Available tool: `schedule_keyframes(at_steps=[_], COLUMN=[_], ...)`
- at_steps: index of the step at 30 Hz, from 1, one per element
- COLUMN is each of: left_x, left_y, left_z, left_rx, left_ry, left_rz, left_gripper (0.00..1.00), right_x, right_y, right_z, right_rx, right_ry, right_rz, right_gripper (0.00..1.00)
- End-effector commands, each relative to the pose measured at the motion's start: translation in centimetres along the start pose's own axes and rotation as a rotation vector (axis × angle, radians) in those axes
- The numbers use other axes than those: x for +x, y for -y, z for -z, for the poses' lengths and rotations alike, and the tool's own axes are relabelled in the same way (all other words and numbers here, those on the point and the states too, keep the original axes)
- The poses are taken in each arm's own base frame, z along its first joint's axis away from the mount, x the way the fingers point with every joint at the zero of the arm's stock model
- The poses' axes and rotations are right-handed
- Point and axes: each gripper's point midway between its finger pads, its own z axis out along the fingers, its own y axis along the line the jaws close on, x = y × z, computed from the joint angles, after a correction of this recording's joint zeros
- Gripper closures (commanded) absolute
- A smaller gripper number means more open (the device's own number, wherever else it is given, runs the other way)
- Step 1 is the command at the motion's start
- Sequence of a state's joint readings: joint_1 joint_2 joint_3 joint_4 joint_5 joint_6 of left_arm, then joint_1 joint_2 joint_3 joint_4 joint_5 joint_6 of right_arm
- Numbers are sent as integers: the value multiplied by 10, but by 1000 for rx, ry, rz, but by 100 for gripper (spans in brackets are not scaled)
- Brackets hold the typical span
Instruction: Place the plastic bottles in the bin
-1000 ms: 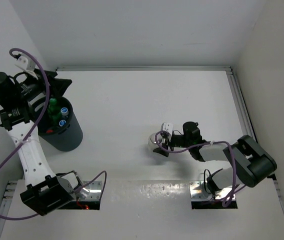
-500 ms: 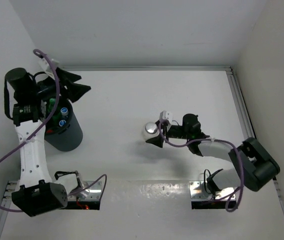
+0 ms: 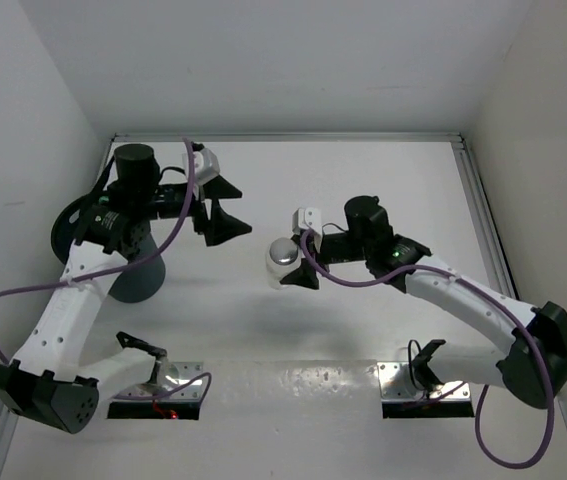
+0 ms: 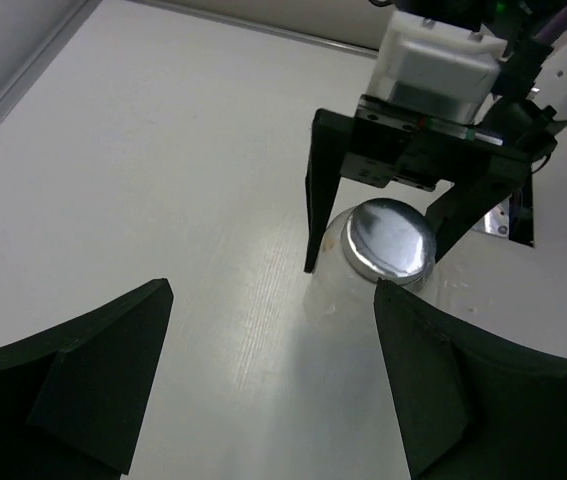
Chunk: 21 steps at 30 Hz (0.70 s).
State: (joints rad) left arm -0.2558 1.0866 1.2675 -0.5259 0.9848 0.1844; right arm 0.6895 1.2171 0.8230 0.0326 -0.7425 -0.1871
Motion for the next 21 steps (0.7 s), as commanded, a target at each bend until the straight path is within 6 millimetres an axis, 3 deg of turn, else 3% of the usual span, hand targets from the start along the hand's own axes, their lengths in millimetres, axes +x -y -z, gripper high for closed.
schedule_keyframes(at_steps=[1, 12, 21], left_x=[9, 27, 33], left_y=[11, 48, 56], left_z=[-12, -44, -55], left_rx=[53, 228, 269], left_ry=[-22, -70, -91], left_rz=[-39, -24, -24], left_gripper=[11, 9, 9], right_x=[0, -15, -32], right_y=[-2, 12, 15], right_z=[2, -4, -9], right_rx=[13, 55, 50], right_ry=[-75, -57, -16], right_rz=[33, 28, 16], right_gripper=[100, 100, 100])
